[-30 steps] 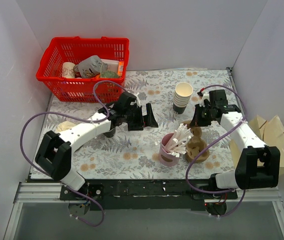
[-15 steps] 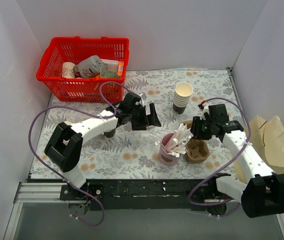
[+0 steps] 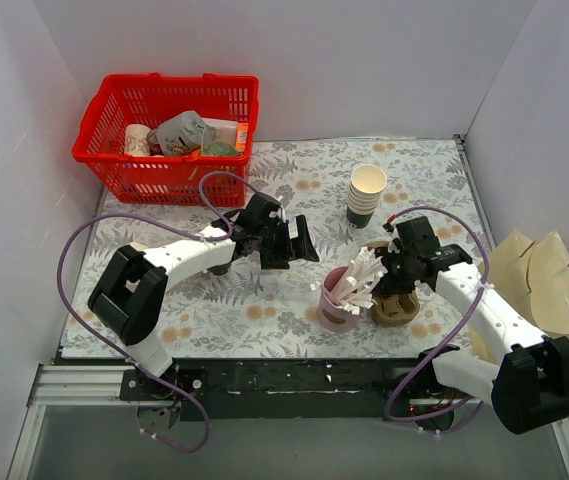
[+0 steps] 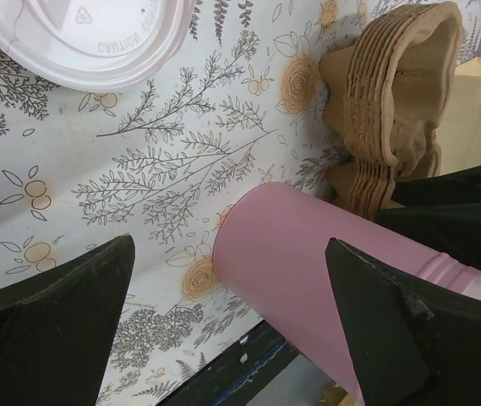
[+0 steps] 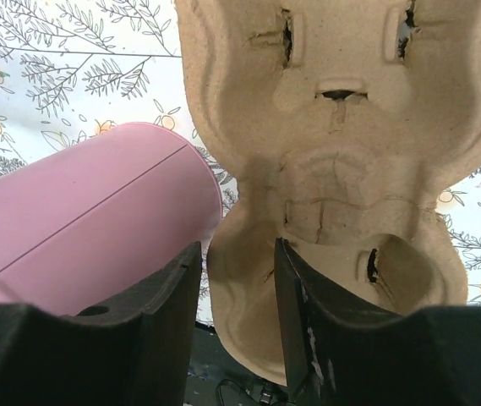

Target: Pack the takeout coffee

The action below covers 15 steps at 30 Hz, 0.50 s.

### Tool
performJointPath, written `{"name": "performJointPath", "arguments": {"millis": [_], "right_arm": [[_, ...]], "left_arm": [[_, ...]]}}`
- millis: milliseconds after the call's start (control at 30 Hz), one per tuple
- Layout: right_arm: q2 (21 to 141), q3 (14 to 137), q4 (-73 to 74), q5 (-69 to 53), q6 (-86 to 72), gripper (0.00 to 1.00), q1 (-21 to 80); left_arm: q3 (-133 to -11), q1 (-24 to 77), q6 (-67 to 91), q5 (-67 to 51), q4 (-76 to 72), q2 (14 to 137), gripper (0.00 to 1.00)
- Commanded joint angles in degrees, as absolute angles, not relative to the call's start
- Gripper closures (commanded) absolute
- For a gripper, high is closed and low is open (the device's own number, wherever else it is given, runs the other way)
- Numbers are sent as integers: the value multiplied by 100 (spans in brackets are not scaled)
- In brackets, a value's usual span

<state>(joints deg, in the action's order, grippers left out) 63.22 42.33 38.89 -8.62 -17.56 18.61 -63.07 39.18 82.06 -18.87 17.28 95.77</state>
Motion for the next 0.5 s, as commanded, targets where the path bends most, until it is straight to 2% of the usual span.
{"name": "performJointPath", "arguments": {"millis": [0,100,233,333,467], "right_arm": [[6354,4219,3955,-694,-1889,52,2030],[6407,4219,3981,-651,-1986,55,2109],[6319,4254,3973,-554,-2083,67,2109],[6415,4280,4017,-554,-2092,71,2101],[6407,4368,3982,-589,-2145,93,2109]], "left_arm": [[-6240,3937,8200,-1863,1608,9211,2],[-6240,3938,8200,-1890,1608,9228,2],[-6205,3937,8200,-1890,1608,9220,2],[-6170,3937,8183,-1890,1608,9220,2],[-6091,3937,8183,-1916,1608,9141,2]]}}
